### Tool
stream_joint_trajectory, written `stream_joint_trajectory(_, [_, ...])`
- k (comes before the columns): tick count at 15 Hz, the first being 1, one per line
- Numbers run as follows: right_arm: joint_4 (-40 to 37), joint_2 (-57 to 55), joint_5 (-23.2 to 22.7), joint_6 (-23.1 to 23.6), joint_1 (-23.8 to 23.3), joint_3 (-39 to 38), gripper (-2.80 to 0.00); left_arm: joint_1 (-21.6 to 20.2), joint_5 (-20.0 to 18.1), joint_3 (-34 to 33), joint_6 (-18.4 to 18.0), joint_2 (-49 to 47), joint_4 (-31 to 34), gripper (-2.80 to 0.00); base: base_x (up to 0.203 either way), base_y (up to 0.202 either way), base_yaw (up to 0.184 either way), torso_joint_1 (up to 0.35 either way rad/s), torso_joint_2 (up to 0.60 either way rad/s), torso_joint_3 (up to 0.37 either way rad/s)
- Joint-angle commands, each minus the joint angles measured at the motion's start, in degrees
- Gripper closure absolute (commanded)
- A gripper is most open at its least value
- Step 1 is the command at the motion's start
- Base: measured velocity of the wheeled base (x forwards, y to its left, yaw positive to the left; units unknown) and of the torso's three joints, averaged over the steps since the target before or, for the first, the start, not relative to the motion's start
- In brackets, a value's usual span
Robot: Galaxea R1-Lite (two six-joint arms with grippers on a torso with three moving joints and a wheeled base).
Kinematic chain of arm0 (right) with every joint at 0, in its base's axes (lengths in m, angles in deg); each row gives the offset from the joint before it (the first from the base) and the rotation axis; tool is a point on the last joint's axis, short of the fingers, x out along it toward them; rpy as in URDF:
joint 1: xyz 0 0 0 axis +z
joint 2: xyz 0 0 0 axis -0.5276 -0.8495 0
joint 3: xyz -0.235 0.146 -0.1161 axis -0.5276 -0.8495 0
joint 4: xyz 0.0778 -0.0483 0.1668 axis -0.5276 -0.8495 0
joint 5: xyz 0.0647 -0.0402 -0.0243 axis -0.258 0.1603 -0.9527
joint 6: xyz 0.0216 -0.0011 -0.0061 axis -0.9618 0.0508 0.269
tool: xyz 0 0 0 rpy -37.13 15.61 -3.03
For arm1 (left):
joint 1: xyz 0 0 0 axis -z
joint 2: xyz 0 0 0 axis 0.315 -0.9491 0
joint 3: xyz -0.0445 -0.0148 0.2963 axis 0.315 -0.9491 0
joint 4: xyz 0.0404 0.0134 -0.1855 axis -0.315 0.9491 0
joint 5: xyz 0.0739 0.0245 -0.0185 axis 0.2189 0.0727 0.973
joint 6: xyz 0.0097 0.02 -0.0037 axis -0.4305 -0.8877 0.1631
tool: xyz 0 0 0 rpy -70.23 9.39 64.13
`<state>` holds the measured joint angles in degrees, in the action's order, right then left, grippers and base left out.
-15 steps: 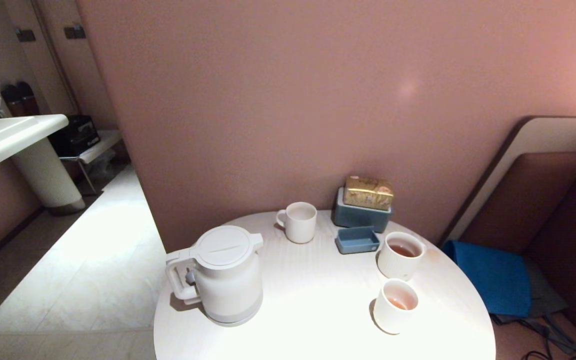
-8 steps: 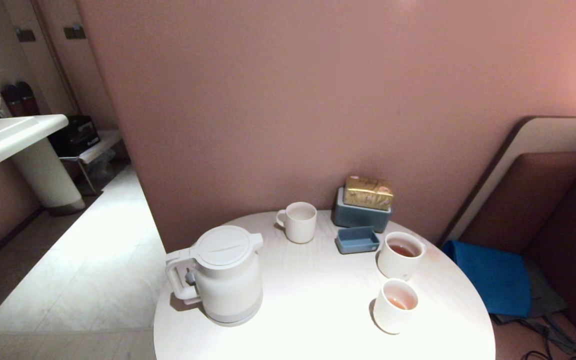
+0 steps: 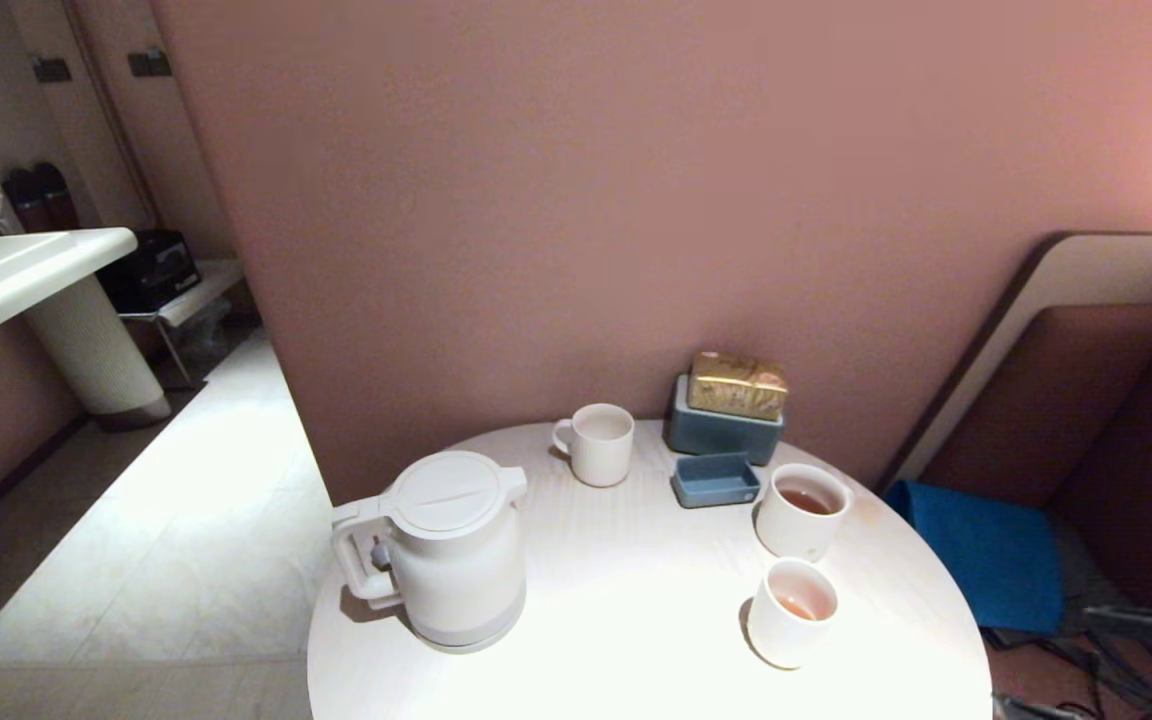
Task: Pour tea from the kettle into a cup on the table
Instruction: Pick up the cup
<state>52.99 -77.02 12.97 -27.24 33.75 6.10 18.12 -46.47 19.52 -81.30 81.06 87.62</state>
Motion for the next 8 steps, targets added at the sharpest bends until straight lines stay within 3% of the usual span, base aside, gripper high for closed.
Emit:
stream_joint_trajectory(1, [0.08, -6.28, -2.00, 1.15, 0.03, -3.53, -2.80, -0.02, -0.01, 0.00, -0.02, -0.13, 0.00, 0.00, 0.000, 0.000, 0.000, 0.000, 0.00, 0.000])
stream_joint_trajectory(5, [6.27, -6.94, -5.57, 2.89, 0.04, -12.18, -2.80, -0.02, -0.01, 0.08, -0.02, -0.05, 0.00, 0.00, 0.000, 0.000, 0.000, 0.000, 0.00, 0.000])
stream_joint_trajectory(8, [8.82, -13.87, -5.85, 1.92, -0.01, -12.93, -2.80, -0.02, -0.01, 0.06, -0.02, -0.05, 0.00, 0.00, 0.000, 0.000, 0.000, 0.000, 0.00, 0.000])
